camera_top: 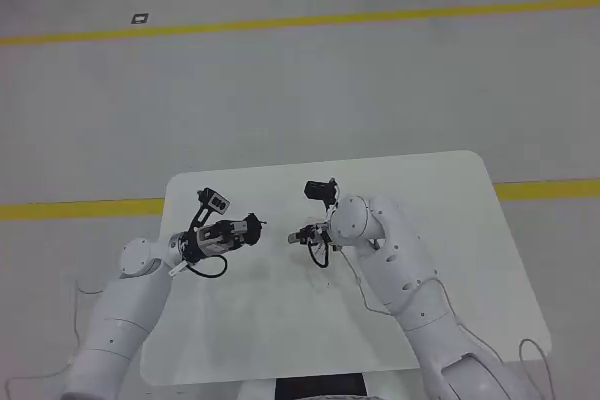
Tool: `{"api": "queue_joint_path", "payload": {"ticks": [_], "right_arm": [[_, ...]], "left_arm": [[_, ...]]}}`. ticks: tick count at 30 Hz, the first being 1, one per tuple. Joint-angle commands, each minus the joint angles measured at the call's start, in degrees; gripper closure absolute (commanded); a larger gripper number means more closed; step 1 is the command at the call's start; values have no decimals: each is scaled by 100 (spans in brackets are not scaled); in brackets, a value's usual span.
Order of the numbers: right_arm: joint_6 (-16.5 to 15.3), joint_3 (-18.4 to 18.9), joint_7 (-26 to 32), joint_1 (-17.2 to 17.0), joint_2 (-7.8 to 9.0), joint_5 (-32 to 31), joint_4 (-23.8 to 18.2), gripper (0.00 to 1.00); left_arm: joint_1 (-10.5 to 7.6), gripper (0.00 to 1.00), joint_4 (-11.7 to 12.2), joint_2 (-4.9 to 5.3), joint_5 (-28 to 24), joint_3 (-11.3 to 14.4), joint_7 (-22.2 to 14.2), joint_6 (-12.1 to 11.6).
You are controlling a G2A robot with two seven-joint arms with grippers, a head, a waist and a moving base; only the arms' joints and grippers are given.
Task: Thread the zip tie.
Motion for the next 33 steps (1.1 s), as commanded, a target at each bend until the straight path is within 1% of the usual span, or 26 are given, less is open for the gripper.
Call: {"api": "queue_joint_path", "payload": {"ticks": [1,4,6,9,19,26,33], "right_arm": [[0,-2,-2,0,2,2,-2,0],[0,-2,-2,0,2,2,-2,0],[-90,-44,-166,-65,16,-59,90,0],[-103,-69,-187,-49,26,9,152,0],[0,-194,-435,77,31,32,370,0],[0,-79,-598,179,6,81,683,0],[0,25,-600,194,-35,-215,723,0]], "left_arm": [[0,100,0,0,0,0,0,0],[0,100,0,0,0,0,0,0],[0,100,0,0,0,0,0,0],[0,100,0,0,0,0,0,0],[0,100,0,0,0,0,0,0],[0,100,0,0,0,0,0,0],[0,100,0,0,0,0,0,0]]}}
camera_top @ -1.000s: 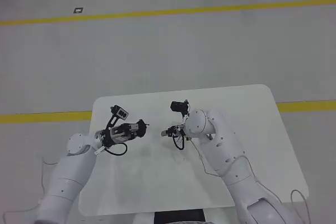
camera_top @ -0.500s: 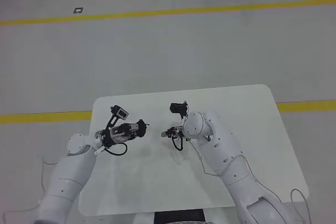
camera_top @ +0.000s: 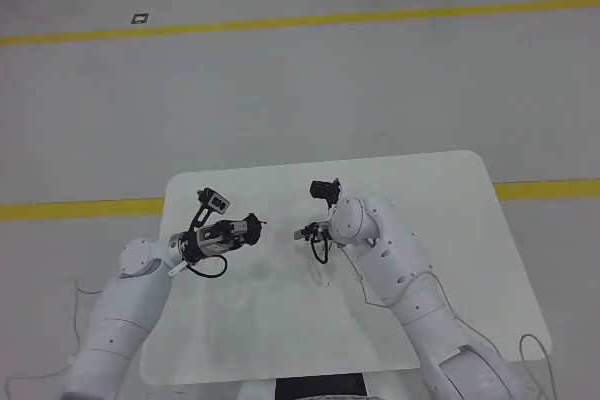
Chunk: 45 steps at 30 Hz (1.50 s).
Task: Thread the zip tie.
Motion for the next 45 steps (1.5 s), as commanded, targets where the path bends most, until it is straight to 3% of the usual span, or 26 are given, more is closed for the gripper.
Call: {"api": "queue_joint_path", "payload": {"ticks": [1,9,12,13,14,19,45], "right_arm": [[0,38,6,-18,-13,-132,-29,0],[0,105,207,-94,-101,-537,-116,4],[0,91,255,-116,-139,-607,-127,20],[0,92,261,-123,-149,-628,-131,34],[0,94,268,-131,-162,-657,-136,40],[0,147,278,-158,-211,-776,-123,50],[0,544,47,-379,-590,-1697,-193,68]], "left_arm": [[0,100,0,0,0,0,0,0],[0,100,0,0,0,0,0,0],[0,100,0,0,0,0,0,0],[0,100,0,0,0,0,0,0],[0,100,0,0,0,0,0,0],[0,100,0,0,0,0,0,0],[0,100,0,0,0,0,0,0]]}}
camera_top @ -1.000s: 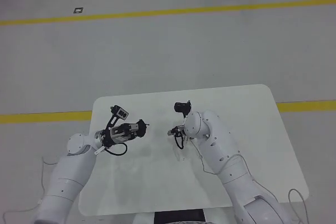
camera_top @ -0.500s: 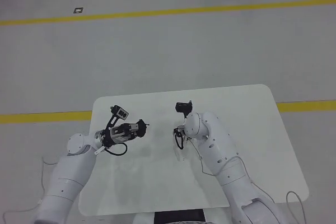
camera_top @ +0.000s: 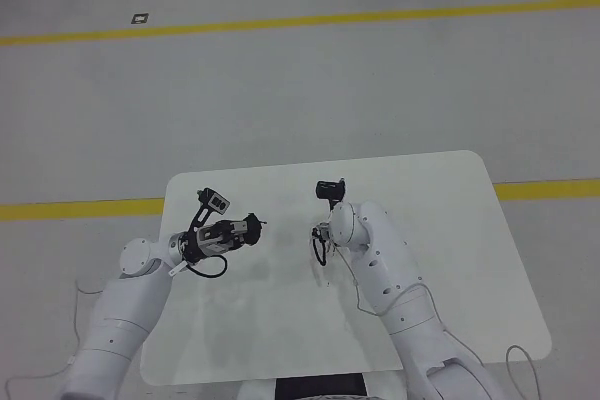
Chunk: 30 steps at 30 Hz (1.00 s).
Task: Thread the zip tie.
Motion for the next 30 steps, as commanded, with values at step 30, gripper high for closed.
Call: {"api": "queue_joint_path", "payload": {"ticks": [30], "right_arm": [[0,462,-105,365,-515,-685,1038,71]], "left_arm": [[0,100,0,0,0,0,0,0]]}}
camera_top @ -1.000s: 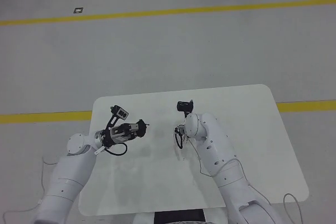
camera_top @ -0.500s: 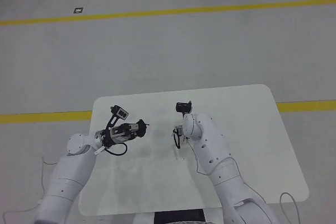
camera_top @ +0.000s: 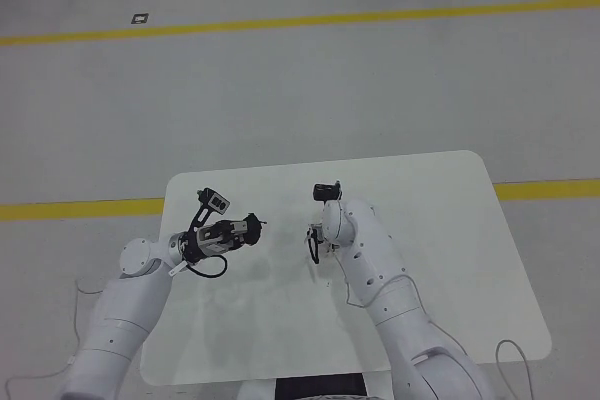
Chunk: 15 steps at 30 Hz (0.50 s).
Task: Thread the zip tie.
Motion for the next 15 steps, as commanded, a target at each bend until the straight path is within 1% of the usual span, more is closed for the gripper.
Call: {"api": "queue_joint_path", "payload": {"ticks": [1,8,15], "right_arm": [[0,40,7,20,-28,-37,51,71],[0,141,13,76,-119,-118,202,72],[0,250,22,154,-176,-192,363,73]], "left_arm": [[0,100,0,0,0,0,0,0],[0,100,0,0,0,0,0,0],[0,100,0,0,0,0,0,0]]}}
